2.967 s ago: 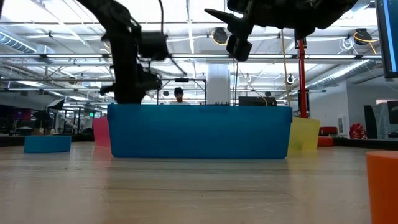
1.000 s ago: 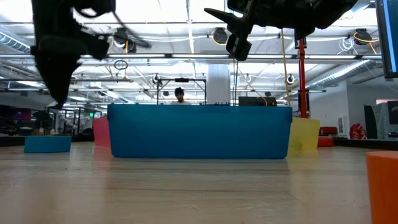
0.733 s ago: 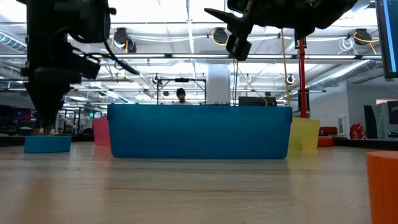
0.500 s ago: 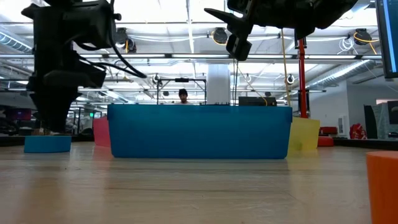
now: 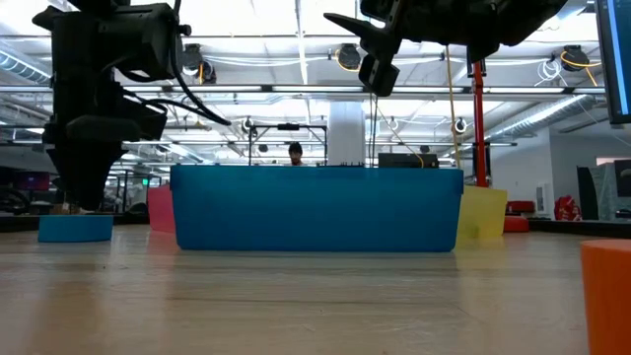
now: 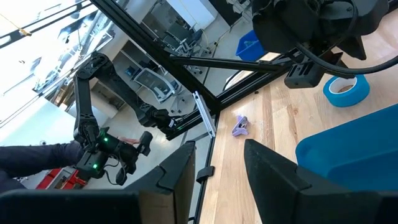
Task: Pick and place Stapler, Stapler remover, tape
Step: Put the blue tape into the pink bin
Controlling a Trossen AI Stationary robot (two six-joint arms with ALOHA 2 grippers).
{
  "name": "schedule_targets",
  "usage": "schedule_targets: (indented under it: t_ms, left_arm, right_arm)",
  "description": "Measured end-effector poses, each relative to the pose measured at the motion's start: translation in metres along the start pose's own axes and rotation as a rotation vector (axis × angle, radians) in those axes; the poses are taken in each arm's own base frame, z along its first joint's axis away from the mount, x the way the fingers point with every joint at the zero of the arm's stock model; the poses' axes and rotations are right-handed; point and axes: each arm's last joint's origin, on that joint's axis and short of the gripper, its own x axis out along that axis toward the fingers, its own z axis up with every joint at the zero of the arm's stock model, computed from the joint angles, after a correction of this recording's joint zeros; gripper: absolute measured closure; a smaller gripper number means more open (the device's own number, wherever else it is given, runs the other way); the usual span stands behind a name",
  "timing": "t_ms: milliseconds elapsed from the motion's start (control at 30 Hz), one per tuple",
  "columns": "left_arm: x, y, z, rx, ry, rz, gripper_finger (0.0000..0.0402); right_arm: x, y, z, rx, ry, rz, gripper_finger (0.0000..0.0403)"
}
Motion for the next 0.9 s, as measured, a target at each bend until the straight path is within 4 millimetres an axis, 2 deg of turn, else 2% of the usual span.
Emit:
schedule_targets:
  t_ms: [600,900]
  left_arm:
    - [0.007,0.007,0.011,-0.046,0.051,0.009,0.0216]
    - [0.016,0.004,0.015,-0.055,0.085,0.034,0.0166]
  right_arm:
    - [0.0,0.0,0.0,-0.003,0.002,0.003,0.0273]
    - [0.0,0.0,0.0,-0.007,0.002,0.004,0.0273]
